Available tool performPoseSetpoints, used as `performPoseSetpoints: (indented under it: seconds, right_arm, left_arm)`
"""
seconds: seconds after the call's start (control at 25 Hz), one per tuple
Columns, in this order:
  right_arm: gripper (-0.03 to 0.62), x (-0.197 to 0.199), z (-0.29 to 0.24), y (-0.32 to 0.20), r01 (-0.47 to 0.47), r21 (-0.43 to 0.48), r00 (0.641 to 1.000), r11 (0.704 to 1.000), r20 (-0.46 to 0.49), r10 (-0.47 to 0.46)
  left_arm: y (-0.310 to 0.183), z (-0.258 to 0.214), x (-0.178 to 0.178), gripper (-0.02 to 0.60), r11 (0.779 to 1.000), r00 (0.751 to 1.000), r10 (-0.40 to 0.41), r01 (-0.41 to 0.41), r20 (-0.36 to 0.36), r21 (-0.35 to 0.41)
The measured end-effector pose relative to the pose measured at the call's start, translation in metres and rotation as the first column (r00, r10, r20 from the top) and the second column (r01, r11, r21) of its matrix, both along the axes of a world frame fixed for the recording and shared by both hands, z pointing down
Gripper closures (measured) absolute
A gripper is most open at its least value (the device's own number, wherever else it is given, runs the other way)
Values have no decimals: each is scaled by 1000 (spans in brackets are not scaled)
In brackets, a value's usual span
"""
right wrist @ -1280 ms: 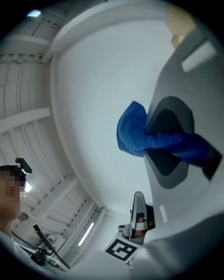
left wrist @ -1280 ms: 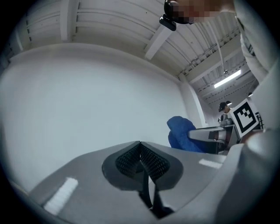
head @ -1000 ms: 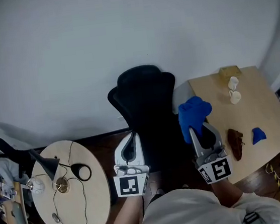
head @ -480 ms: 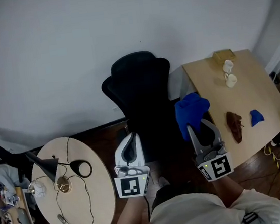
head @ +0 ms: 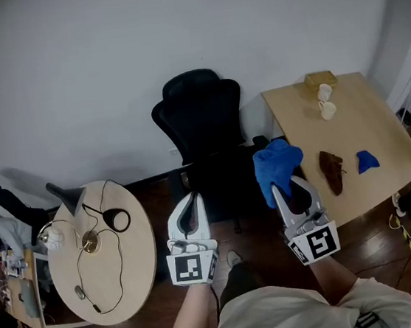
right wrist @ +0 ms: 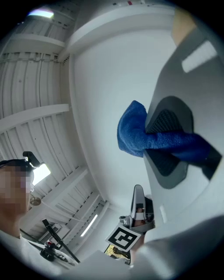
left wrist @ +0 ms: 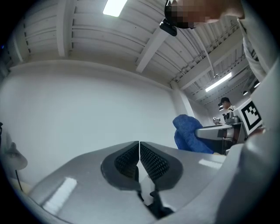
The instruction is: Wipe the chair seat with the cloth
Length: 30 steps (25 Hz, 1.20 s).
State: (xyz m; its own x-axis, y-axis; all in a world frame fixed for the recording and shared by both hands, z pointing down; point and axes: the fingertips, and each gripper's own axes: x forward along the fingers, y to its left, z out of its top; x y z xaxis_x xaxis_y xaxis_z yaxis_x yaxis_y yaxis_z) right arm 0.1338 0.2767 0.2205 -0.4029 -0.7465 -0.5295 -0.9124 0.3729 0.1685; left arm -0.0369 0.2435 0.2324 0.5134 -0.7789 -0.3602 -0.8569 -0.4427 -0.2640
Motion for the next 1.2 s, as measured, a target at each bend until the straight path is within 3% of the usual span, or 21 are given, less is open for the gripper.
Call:
performPoseSetpoints:
  seconds: [0.12, 0.28, 0.4, 0.48, 0.68, 0.92, 1.2]
  right_arm:
    - [496, 20, 13, 60, 9, 1, 1000, 1000, 4, -9]
    - [497, 41, 29, 130, 11, -58, 1000, 998, -25, -13]
    - [497, 45, 23, 176, 30, 18, 999, 999, 11, -30]
    - [497, 45, 25, 196, 36, 23, 999, 999, 24, -36]
    - [499, 44, 32, 233, 36, 6, 999, 999, 26, -37]
    - [499, 24, 16, 249, 30, 4, 999, 1000, 29, -30]
    - [499, 3, 20, 262, 41, -22, 999, 999, 31, -40]
  left_arm:
    - [61, 31, 20, 579, 994, 997, -26, 33, 69, -102]
    - [137, 40, 43, 579, 995, 996, -29, 37, 80, -95]
    - [186, 42, 47, 579, 996, 996, -28, 36, 88, -86]
    - [207, 40, 50, 579, 997, 996, -18, 24, 88, -76]
    - [243, 44, 56, 579, 998, 996, 15, -9, 86, -70]
    - [263, 38, 30, 580, 995, 996, 6, 2, 89, -95]
    - [278, 35, 19, 580, 995, 994, 48, -39, 99, -91]
